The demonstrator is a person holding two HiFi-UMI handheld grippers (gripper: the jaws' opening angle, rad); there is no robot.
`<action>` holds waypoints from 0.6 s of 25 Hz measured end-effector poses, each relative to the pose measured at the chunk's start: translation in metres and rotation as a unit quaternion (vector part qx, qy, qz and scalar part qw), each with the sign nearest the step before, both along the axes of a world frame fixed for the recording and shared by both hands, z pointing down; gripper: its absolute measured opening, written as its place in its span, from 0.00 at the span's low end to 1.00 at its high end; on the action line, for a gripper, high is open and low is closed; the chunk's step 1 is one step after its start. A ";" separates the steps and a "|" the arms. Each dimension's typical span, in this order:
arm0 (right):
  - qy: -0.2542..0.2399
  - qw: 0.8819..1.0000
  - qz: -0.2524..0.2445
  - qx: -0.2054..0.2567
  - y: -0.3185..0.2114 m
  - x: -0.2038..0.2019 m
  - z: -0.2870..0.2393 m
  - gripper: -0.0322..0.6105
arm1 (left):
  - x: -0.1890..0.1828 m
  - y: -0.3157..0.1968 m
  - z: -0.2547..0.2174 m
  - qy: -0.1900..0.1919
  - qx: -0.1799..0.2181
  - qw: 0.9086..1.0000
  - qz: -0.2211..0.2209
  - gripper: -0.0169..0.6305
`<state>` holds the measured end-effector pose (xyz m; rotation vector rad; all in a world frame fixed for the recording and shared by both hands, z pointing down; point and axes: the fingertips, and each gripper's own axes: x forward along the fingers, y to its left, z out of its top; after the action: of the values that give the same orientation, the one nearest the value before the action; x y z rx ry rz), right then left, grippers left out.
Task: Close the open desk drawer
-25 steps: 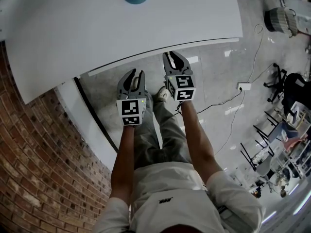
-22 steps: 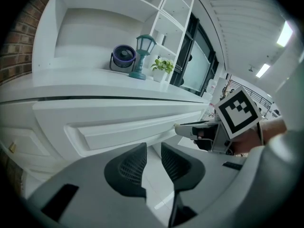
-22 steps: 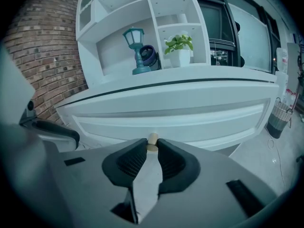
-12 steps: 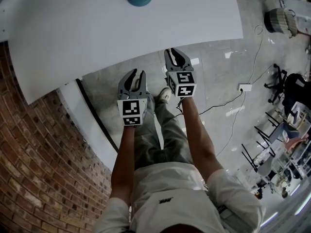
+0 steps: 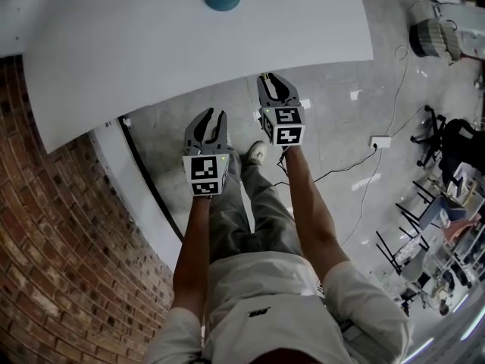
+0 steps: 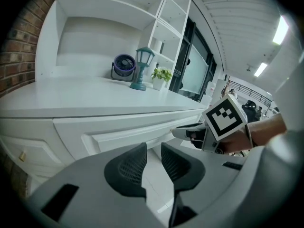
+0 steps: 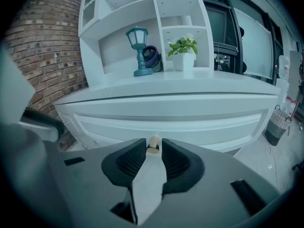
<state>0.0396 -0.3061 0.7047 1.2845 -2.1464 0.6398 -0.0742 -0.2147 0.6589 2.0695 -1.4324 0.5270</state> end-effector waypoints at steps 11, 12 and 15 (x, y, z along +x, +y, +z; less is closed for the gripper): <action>-0.019 0.999 -0.010 0.042 0.053 0.025 -0.090 0.19 | 0.011 0.024 -0.057 -0.010 0.030 0.999 -0.020 0.19; -0.023 0.998 -0.009 0.051 0.058 0.029 -0.105 0.19 | 0.014 0.026 -0.068 -0.011 0.037 0.999 -0.020 0.19; -0.032 0.996 -0.011 0.086 0.075 0.045 -0.157 0.19 | 0.025 0.036 -0.105 -0.017 0.059 0.998 -0.018 0.19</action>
<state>0.0842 -0.2308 0.5478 1.3439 -2.3062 0.5025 -0.0492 -0.1788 0.5544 2.1300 -1.5517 0.4765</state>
